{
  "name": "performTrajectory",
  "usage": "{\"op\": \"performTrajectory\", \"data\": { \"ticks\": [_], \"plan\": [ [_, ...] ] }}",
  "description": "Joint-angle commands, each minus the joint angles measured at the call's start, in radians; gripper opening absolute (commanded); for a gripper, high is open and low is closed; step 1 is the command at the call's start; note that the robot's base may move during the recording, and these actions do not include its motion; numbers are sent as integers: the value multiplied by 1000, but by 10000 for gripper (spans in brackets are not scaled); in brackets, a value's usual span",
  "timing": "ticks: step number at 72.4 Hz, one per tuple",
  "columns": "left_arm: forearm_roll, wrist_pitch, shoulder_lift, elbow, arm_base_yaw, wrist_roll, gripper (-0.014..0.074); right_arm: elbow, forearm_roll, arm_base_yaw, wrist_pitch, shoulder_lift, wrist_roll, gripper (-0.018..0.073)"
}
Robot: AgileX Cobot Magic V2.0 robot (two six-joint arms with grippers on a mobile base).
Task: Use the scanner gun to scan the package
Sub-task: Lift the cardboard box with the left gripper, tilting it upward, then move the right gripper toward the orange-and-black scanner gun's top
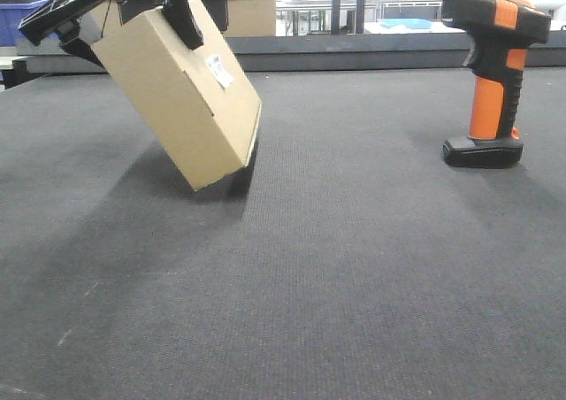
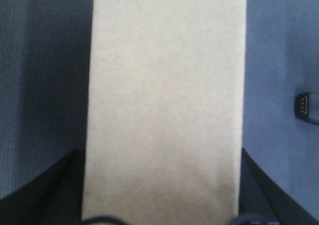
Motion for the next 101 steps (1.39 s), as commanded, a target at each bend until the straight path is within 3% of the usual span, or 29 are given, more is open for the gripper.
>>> {"op": "performTrajectory", "data": {
  "ticks": [1, 9, 34, 38, 42, 46, 58, 61, 72, 84, 95, 101],
  "plan": [
    [-13, -40, -8, -4, -4, -7, -111, -33, 2, 1, -10, 119, 0, -166],
    [-13, -51, -8, -4, -4, -7, -111, -48, 5, 1, -64, 277, 0, -166],
    [-13, -51, -8, -4, -4, -7, -111, -48, 5, 1, -489, 691, 0, -166],
    [-13, -51, -8, -4, -4, -7, -111, -48, 5, 1, -515, 747, 33, -166],
    [-13, -51, -8, -4, -4, -7, -111, -48, 5, 1, -551, 818, 131, -166],
    [-13, -51, -8, -4, -4, -7, -111, -48, 3, 13, -594, 878, 186, -166],
    [-13, -51, -8, -4, -4, -7, -111, -49, 7, 119, -787, 1026, 188, -162],
    [-13, -51, -8, -4, -4, -7, -111, -49, 39, 144, -817, 1061, 188, -162],
    [-13, -47, -8, -4, -4, -7, -111, -52, 298, 242, -957, 1184, 164, -161],
    [-13, -47, -8, -4, -4, -7, -111, -123, 331, 297, -980, 1269, 152, -161],
    [-13, -45, -8, -4, -4, -7, -111, -211, 491, 345, -1011, 1332, 20, -161],
    [-13, -43, -8, -4, -4, -7, -111, -251, 517, 349, -1014, 1357, -5, -161]
  ]
}}
